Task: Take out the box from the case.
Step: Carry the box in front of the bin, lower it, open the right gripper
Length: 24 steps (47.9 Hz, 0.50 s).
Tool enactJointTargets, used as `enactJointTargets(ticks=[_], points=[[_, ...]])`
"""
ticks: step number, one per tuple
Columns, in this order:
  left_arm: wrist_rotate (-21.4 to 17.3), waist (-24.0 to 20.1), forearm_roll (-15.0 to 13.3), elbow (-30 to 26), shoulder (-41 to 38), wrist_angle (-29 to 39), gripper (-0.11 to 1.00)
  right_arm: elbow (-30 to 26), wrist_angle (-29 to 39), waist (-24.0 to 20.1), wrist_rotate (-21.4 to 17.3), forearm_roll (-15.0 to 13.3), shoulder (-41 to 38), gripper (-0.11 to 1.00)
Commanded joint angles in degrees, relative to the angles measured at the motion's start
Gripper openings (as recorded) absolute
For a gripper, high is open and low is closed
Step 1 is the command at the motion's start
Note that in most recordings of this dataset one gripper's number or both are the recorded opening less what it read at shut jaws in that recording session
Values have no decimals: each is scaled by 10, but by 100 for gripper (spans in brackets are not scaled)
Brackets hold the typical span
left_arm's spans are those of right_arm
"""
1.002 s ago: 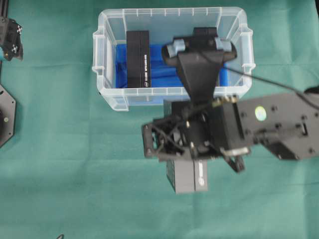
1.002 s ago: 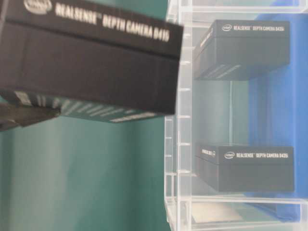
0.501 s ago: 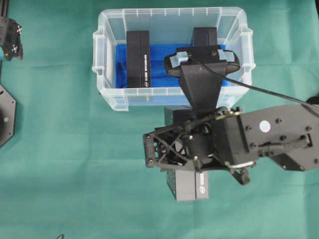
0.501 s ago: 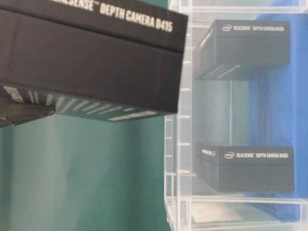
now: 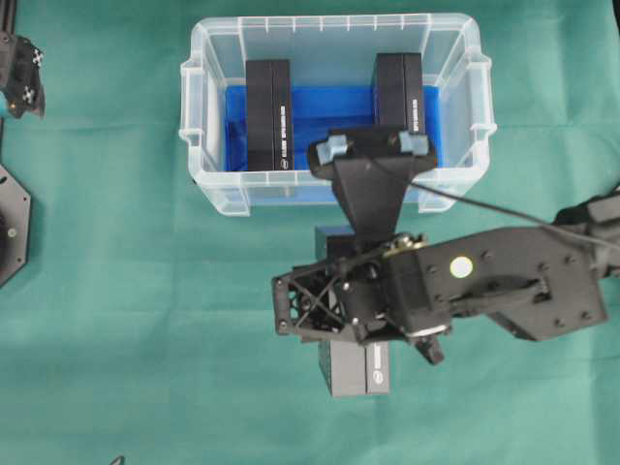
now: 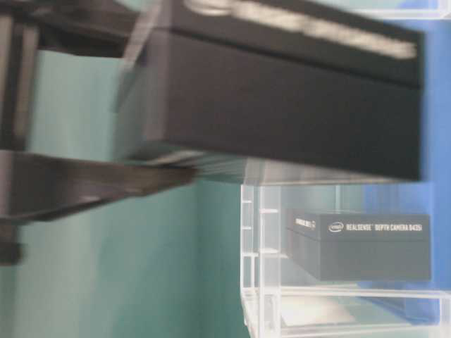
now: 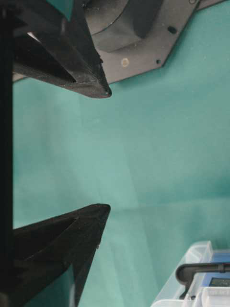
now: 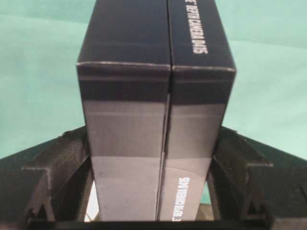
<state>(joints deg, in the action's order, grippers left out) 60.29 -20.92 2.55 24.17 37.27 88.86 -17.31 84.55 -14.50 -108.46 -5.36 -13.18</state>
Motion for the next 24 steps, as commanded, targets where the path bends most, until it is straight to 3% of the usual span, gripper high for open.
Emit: enactJointTargets(ticks=[1,24], points=[[-1,2,0,-5,2,0,92,21,-31,-2,-3,4,12,66],[-1,2,1,-4,2,0,92,171,-205,6,-19,26,5,66]])
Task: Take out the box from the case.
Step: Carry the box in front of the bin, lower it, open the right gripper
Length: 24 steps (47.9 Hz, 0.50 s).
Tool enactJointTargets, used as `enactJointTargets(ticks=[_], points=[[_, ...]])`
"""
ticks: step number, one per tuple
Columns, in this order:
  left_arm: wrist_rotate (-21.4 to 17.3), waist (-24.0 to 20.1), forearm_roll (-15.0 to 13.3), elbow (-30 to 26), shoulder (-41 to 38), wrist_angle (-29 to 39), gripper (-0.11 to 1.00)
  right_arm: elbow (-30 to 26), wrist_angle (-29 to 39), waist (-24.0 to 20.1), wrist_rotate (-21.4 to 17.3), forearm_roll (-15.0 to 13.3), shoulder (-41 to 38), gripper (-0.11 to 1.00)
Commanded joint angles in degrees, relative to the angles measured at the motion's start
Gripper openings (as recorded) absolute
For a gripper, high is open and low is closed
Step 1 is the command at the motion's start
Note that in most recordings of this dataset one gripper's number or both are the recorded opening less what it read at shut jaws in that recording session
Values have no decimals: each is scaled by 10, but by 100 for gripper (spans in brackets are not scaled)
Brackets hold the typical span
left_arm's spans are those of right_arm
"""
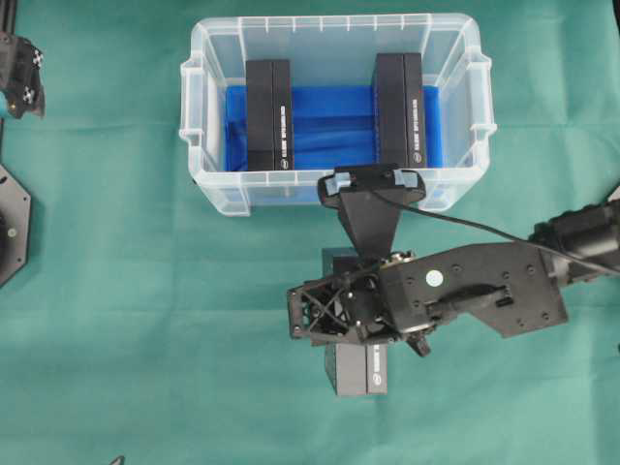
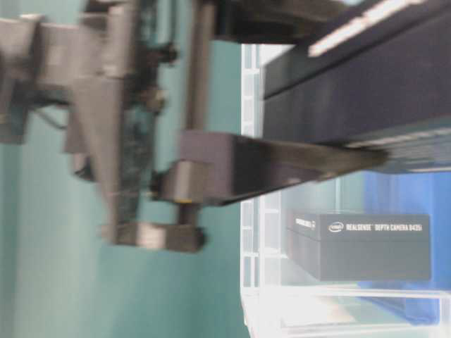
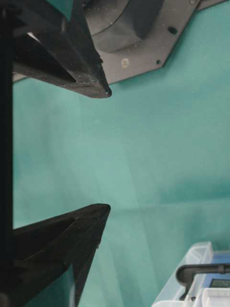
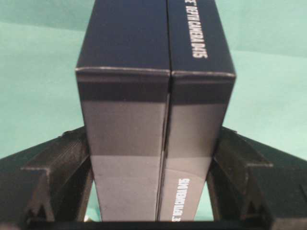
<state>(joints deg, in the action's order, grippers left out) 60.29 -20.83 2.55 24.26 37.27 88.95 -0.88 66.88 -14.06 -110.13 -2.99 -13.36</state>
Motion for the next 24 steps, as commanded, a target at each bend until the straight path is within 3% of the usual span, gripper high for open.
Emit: enactJointTargets(ticks=[1,24], points=[[-1,1,2,-5,2,0,92,10,-35,1,-4,3,7,66],[-2,1,3,-3,-1,0,92,31,-62,10,21,3,6,66]])
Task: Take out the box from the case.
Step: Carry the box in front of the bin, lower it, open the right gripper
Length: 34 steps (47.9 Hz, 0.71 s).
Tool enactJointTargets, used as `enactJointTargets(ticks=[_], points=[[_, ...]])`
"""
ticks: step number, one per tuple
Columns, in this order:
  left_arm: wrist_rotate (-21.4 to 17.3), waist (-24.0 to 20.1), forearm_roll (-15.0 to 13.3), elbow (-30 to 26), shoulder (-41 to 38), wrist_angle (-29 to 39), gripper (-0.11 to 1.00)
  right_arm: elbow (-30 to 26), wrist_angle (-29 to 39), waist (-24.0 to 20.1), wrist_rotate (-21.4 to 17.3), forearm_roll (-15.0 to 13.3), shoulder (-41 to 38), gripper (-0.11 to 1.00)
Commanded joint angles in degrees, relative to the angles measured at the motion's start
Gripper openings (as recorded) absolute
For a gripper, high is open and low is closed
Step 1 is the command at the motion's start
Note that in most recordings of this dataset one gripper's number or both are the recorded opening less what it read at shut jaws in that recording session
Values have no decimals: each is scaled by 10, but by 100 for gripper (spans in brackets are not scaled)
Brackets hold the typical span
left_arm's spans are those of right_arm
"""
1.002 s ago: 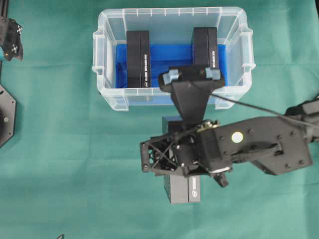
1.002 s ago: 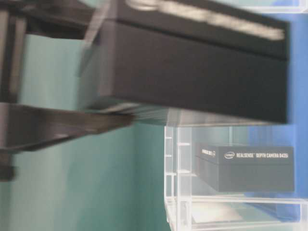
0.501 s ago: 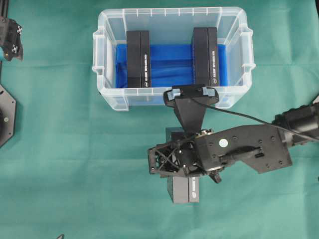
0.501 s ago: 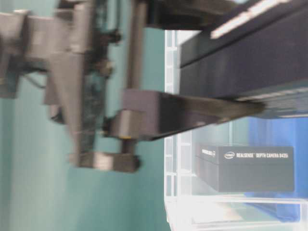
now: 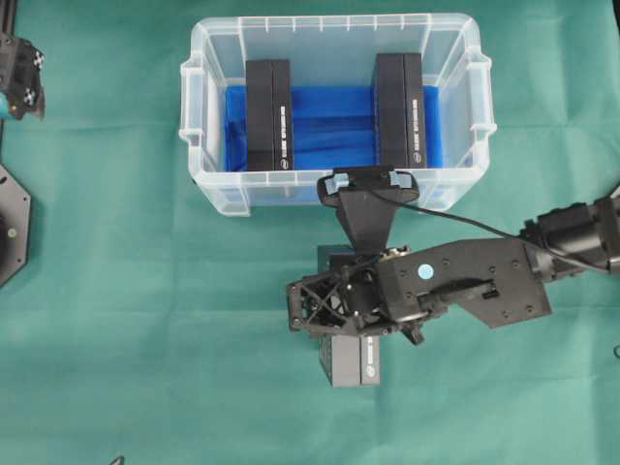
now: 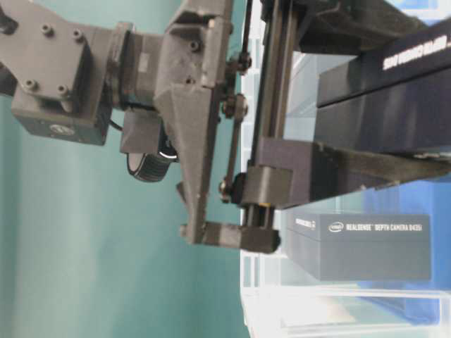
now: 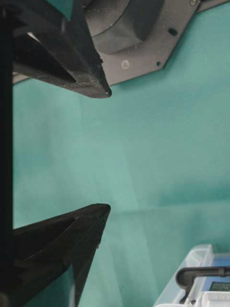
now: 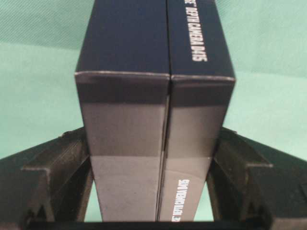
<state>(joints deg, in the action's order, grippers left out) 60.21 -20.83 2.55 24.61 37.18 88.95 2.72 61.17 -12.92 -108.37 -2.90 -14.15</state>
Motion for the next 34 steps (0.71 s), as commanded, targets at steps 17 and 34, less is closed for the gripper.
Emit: enactJointTargets(ticks=[17,34], points=[[-1,1,4,-3,7,0,92,10,-11,-2,3,27,16,66],[0,1,4,0,12,0,92,23,-60,1,2,25,16,70]])
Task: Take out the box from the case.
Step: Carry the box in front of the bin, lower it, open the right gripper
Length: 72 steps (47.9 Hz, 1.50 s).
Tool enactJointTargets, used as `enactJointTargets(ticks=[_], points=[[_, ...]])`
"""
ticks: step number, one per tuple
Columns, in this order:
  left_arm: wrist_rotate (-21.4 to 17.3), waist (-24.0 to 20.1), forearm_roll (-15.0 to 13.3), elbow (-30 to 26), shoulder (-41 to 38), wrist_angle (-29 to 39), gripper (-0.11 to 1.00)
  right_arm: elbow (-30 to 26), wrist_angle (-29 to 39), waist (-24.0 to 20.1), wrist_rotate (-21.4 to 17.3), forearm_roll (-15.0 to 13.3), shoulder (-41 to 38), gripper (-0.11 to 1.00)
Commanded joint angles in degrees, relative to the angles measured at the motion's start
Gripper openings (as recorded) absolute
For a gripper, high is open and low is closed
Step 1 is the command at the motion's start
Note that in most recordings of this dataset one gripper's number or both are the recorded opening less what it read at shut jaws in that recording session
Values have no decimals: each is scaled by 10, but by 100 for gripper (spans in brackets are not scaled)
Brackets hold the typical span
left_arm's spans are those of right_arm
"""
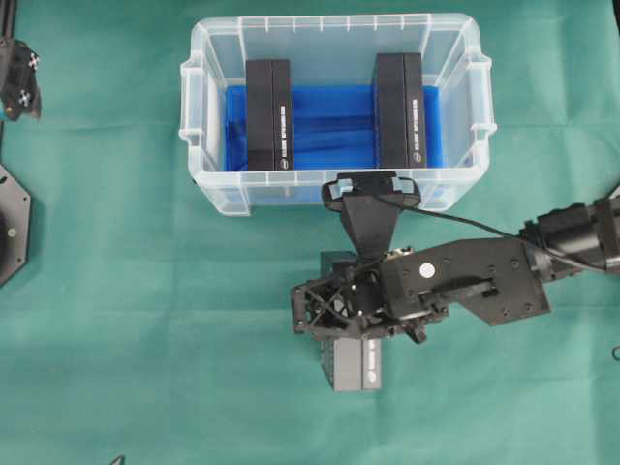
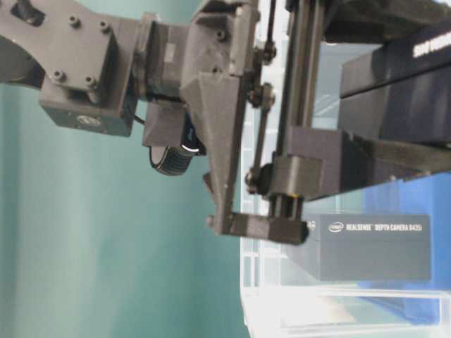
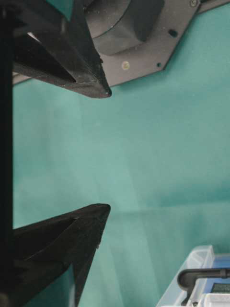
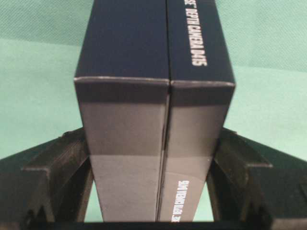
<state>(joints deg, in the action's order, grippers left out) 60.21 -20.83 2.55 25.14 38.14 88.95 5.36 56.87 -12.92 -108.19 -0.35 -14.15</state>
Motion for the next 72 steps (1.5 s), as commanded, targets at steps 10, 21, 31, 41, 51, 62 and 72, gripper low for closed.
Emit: enactJointTargets(ticks=[10,21,31,41,51,62,72], points=[[0,1,4,-4,7,0,92,-1,-24,1,-4,0,17,89],[0,1,4,-2,11,-1,92,-1,-15,1,-7,0,17,88],[0,1,4,-2,11,0,92,-7,-15,4,-4,0,23,88],[-1,1,4,-2,11,0,92,-31,26,14,2,-12,56,88],[-1,1,4,-2,11,0,92,-86,120,19,3,-59,77,87],[-1,1,4,-3,11,0,92,-156,190,20,18,-79,80,85],[-1,1,4,-2,11,0,92,-177,214,22,33,-82,79,85]])
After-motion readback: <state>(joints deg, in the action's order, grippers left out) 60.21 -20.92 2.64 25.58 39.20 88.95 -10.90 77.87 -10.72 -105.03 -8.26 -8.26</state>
